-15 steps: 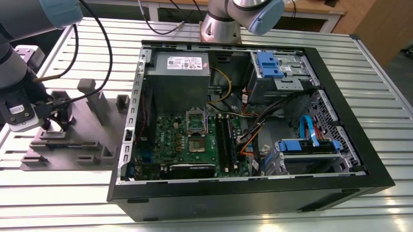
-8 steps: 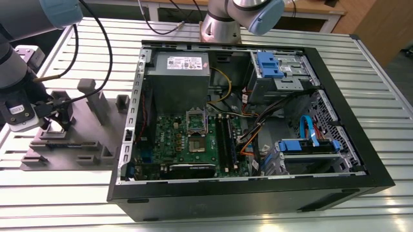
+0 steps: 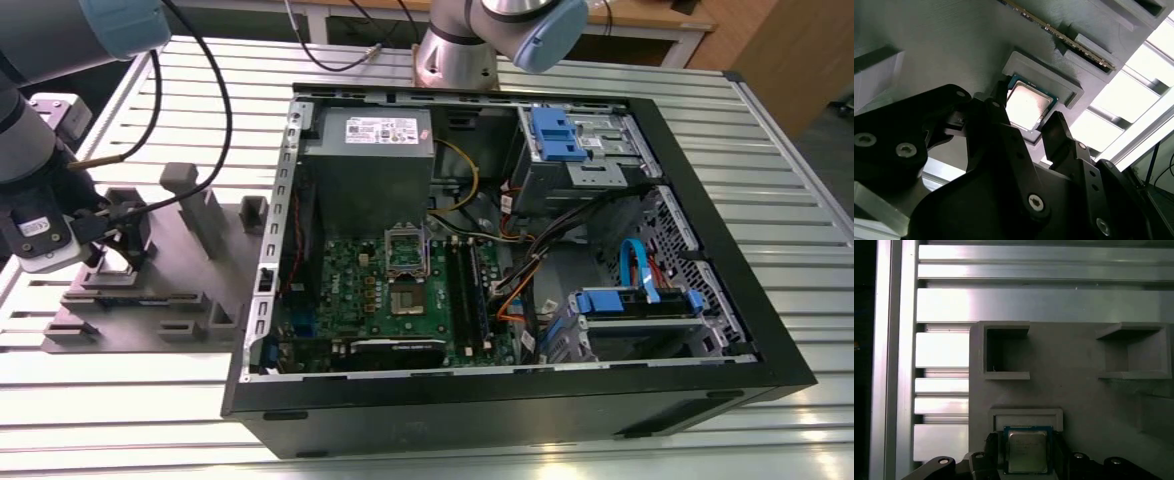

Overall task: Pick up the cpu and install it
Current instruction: 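Pick up the cpu and move it towards the insertion slot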

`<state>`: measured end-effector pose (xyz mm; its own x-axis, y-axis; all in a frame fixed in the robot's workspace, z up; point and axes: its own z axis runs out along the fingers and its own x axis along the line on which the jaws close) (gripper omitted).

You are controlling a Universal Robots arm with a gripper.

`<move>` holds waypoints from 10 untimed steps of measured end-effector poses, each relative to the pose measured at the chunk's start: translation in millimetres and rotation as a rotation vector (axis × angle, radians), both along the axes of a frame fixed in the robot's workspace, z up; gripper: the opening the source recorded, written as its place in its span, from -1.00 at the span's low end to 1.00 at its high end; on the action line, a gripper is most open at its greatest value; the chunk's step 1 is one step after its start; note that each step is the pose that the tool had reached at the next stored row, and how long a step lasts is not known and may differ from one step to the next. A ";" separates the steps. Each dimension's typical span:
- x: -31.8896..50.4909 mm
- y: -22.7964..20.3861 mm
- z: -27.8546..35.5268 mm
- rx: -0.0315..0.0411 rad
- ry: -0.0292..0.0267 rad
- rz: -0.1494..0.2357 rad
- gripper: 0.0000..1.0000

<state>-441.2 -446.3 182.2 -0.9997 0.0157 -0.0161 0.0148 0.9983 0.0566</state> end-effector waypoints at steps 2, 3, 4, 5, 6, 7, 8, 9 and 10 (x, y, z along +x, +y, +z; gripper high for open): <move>0.0 0.0 0.0 0.0001 -0.0001 0.000 0.09; 0.0 0.0 0.0 0.0002 -0.0002 0.000 0.09; 0.0 0.0 0.0 0.0001 -0.0002 0.000 0.09; 0.0 0.0 0.0 0.0001 -0.0002 0.000 0.09; 0.0 0.0 0.0 0.0001 -0.0003 0.000 0.09; 0.0 0.0 0.0 0.0001 -0.0004 0.000 0.09; 0.0 0.0 0.0 0.0001 -0.0004 0.000 0.09; 0.0 0.0 0.0 0.0001 -0.0005 0.000 0.09; 0.0 0.0 0.0 0.0000 -0.0005 0.000 0.09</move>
